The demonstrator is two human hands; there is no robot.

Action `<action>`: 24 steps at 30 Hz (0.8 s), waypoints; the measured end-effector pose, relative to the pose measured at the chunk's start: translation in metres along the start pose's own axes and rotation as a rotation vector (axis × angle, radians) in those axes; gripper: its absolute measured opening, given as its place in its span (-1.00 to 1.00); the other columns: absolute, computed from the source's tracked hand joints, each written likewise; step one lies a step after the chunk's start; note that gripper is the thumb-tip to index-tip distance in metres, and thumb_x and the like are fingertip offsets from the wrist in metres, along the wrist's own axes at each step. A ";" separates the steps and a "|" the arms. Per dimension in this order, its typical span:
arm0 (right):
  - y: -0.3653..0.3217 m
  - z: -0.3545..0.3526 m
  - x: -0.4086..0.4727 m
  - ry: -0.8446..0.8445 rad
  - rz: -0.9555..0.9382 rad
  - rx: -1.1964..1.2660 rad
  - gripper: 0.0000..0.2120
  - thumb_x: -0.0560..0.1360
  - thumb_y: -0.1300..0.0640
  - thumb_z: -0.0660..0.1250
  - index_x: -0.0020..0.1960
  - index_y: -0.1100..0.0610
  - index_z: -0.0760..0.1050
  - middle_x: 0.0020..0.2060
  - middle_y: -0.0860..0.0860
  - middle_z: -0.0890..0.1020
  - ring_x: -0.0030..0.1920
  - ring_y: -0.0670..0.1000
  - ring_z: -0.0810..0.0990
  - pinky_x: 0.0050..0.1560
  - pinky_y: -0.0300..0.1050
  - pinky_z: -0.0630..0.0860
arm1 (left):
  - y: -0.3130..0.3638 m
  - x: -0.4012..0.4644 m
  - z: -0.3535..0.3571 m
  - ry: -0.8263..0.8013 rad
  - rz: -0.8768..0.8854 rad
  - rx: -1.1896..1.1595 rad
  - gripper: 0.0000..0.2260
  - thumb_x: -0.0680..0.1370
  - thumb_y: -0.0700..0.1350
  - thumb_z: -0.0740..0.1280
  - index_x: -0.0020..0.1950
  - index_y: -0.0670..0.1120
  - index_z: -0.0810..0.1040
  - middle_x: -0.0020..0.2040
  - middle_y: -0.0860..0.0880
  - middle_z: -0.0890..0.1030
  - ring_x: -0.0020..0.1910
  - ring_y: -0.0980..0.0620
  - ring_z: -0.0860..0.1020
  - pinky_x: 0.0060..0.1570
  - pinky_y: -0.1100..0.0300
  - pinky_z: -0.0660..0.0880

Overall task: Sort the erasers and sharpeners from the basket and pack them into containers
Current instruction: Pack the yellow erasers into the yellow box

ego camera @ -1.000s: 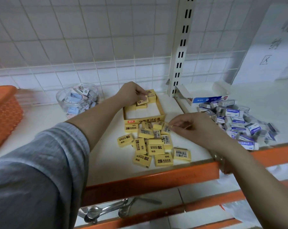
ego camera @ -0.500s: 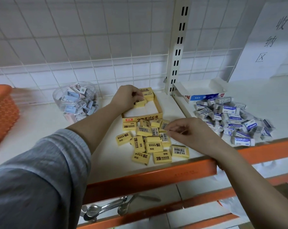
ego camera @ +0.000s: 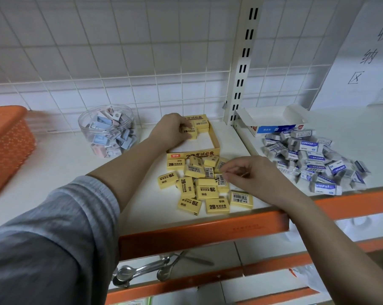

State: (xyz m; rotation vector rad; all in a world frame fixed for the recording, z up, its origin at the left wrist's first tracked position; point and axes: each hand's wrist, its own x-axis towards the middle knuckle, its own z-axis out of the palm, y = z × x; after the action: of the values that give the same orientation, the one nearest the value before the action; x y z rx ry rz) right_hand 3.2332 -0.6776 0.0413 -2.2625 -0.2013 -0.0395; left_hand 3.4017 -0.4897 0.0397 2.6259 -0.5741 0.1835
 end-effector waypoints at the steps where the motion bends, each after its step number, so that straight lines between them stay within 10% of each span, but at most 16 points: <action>1: 0.000 0.000 0.000 0.000 0.000 0.000 -0.86 0.48 0.17 0.40 0.00 0.00 0.63 -0.21 -0.21 0.63 -0.17 -0.36 0.56 -0.18 -0.55 0.40 | 0.001 -0.002 -0.001 -0.001 -0.010 -0.001 -0.70 0.47 -0.14 0.42 0.20 -0.08 0.58 0.20 -0.06 0.53 0.17 -0.01 0.47 0.07 0.28 0.32; 13: -0.013 -0.016 0.045 0.020 -0.087 -0.179 -0.91 0.48 0.10 0.39 -0.03 -0.05 0.60 -0.22 -0.19 0.61 -0.18 -0.22 0.57 -0.11 -0.37 0.48 | 0.013 -0.122 -0.039 0.046 -0.256 -0.235 -0.84 0.51 -0.05 0.37 0.05 -0.02 0.66 -0.01 0.06 0.66 -0.07 0.14 0.56 -0.05 0.30 0.38; 24: -0.041 -0.017 0.086 -0.583 -0.142 -0.637 -0.56 0.38 0.12 0.50 0.22 -0.11 0.52 -0.06 -0.24 0.54 -0.13 -0.27 0.46 -0.19 -0.51 0.36 | 0.013 -0.160 -0.015 0.012 -0.321 -0.139 -0.64 0.49 -0.03 0.39 0.28 0.01 0.53 0.13 0.00 0.57 0.10 0.02 0.52 0.05 0.31 0.34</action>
State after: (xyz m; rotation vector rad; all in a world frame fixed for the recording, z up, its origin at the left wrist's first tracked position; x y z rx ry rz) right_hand 3.3127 -0.6537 0.0914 -2.8341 -0.7447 0.5599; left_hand 3.2511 -0.4354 0.0234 2.5359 -0.1491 0.0561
